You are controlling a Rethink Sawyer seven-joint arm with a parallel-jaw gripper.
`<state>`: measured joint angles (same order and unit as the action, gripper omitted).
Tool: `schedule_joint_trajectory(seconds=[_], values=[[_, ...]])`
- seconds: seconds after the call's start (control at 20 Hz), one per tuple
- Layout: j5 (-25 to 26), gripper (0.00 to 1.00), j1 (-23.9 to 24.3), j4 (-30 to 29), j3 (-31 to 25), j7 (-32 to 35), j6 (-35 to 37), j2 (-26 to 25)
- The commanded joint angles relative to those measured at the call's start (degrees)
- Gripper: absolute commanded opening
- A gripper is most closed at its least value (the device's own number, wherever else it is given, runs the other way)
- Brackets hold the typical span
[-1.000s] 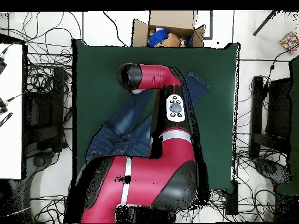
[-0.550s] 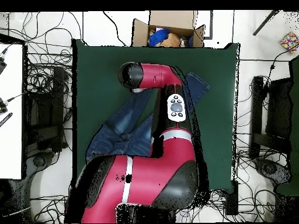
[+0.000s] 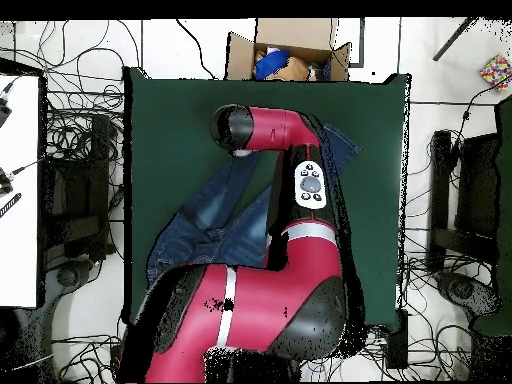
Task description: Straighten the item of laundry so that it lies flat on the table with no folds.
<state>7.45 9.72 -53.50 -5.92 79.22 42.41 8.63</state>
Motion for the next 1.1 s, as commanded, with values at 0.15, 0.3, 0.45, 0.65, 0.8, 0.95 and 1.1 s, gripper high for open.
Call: schedule_joint_trajectory(seconds=[0.15, 0.3, 0.45, 0.65, 0.8, 0.95, 1.1], values=[[-0.99, 0.0, 0.43, -0.89, -0.36, 9.87, 1.35, -2.09], [-1.13, 0.0, 0.01, -0.31, -0.05, 10.27, 2.43, -1.81], [-1.45, 0.0, 0.0, -0.45, -0.03, 10.29, 3.45, -0.62], [-2.18, 0.0, 1.41, -5.34, -0.18, 8.16, 6.36, 5.96], [-2.29, 0.0, 2.04, -3.92, -0.04, 6.56, 10.36, 7.53], [-2.11, 0.0, 2.63, -1.97, -0.13, 5.26, 14.31, 8.6], [-1.67, 0.0, 3.14, 0.38, -0.47, 4.43, 17.09, 8.63]])
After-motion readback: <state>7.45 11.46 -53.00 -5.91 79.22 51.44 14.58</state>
